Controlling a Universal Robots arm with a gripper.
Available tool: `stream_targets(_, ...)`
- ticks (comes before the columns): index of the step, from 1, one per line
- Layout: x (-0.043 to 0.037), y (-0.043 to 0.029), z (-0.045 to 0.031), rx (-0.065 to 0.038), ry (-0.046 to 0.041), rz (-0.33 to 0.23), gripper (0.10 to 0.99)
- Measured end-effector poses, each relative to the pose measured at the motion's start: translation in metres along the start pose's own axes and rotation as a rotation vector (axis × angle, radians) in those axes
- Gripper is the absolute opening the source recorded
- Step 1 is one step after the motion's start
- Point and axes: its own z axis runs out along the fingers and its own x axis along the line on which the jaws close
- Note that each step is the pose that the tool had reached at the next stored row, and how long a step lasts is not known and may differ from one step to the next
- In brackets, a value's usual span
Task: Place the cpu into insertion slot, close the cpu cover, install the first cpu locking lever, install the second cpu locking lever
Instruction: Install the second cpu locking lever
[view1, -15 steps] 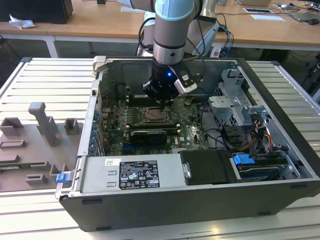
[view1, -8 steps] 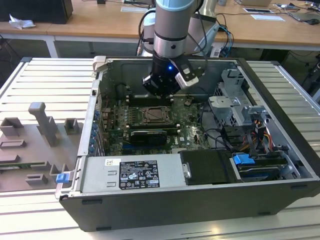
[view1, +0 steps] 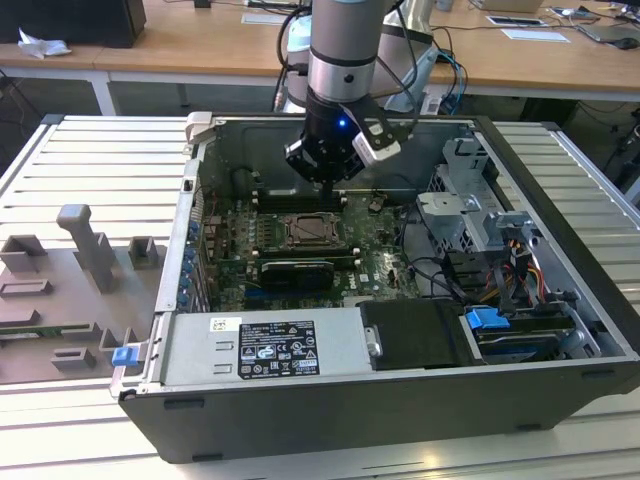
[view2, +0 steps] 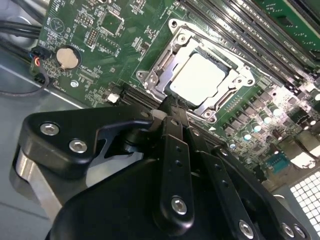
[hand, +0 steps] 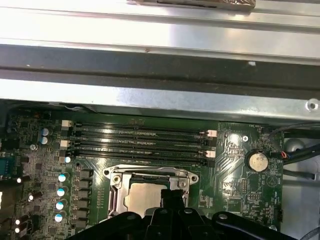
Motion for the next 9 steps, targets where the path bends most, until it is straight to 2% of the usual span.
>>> stream_targets(6,0.0003,-0.005,0.0,0.0,0.0,0.0,0.11)
stream_targets(9,0.0007,-0.0102,0.0002,0.0,0.0,0.0,0.11)
